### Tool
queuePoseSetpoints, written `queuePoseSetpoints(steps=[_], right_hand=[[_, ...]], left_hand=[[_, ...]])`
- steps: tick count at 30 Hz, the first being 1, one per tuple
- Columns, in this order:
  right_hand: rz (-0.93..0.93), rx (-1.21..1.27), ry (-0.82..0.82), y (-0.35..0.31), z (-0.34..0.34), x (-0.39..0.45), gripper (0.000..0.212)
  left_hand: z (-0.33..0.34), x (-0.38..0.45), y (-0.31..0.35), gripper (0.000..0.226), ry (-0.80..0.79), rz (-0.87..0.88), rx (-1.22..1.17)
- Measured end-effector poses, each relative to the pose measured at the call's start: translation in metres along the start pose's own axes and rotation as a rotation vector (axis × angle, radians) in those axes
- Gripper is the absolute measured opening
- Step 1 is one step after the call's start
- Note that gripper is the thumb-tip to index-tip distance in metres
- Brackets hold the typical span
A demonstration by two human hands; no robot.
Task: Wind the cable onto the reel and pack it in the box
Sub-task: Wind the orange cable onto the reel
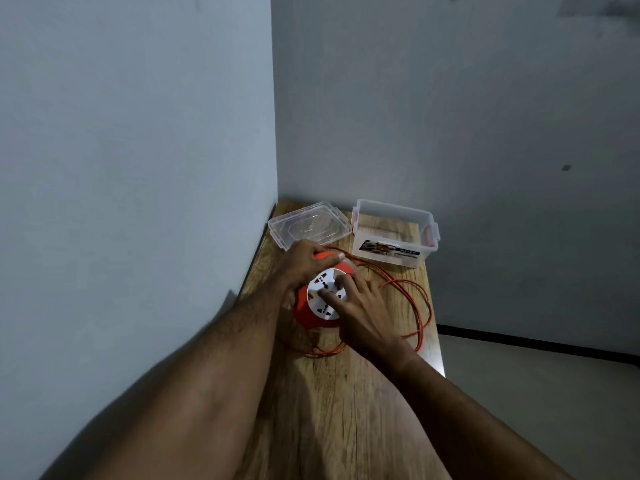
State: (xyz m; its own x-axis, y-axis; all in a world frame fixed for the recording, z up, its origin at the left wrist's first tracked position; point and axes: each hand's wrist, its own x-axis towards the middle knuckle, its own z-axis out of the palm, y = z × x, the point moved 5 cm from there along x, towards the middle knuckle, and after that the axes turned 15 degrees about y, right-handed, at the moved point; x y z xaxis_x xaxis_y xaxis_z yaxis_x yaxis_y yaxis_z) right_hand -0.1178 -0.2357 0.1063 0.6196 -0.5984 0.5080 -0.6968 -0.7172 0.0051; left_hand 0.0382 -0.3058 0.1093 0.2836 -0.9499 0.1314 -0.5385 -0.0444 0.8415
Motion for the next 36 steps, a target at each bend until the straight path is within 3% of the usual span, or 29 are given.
queuePoseSetpoints(steps=[3,7,15,17,20,23,26,30,32,34,36], right_hand=[[-0.094,-0.048,-0.082,0.004,-0.002,0.004,0.082],[-0.287,-0.118,-0.087,-0.002,0.0,0.002,0.07],[-0.199,-0.057,0.015,-0.002,-0.001,0.012,0.069],[-0.046,0.007,0.054,0.002,-0.004,0.013,0.072],[0.336,0.147,0.049,0.009,0.0,0.011,0.065],[0.709,0.292,0.194,0.009,0.0,0.007,0.056],[1.095,0.435,0.313,0.009,0.007,-0.003,0.06],[1.49,0.724,0.287,0.01,0.032,-0.014,0.072],[1.409,0.728,0.294,0.009,0.028,-0.014,0.052],[0.973,0.498,0.347,0.005,0.005,-0.004,0.026],[0.435,0.271,0.34,-0.008,-0.015,0.005,0.024]], left_hand=[[0.002,-0.002,0.0,0.032,-0.029,0.009,-0.006],[0.003,-0.005,0.005,0.031,-0.028,0.024,-0.006],[0.005,-0.008,0.008,0.03,-0.019,0.038,0.056],[0.005,-0.009,0.009,0.034,-0.017,0.03,0.036],[0.004,-0.009,0.01,0.047,0.001,0.02,0.026],[0.006,-0.01,0.013,0.047,0.016,0.035,0.021],[0.01,-0.01,0.017,0.045,0.006,0.049,0.007],[0.012,-0.011,0.014,0.045,-0.001,0.056,0.021],[0.009,-0.011,0.014,0.044,0.006,0.05,0.021],[0.005,-0.011,0.013,0.042,0.031,0.054,0.022],[0.003,-0.01,0.012,0.041,0.039,0.057,0.038]])
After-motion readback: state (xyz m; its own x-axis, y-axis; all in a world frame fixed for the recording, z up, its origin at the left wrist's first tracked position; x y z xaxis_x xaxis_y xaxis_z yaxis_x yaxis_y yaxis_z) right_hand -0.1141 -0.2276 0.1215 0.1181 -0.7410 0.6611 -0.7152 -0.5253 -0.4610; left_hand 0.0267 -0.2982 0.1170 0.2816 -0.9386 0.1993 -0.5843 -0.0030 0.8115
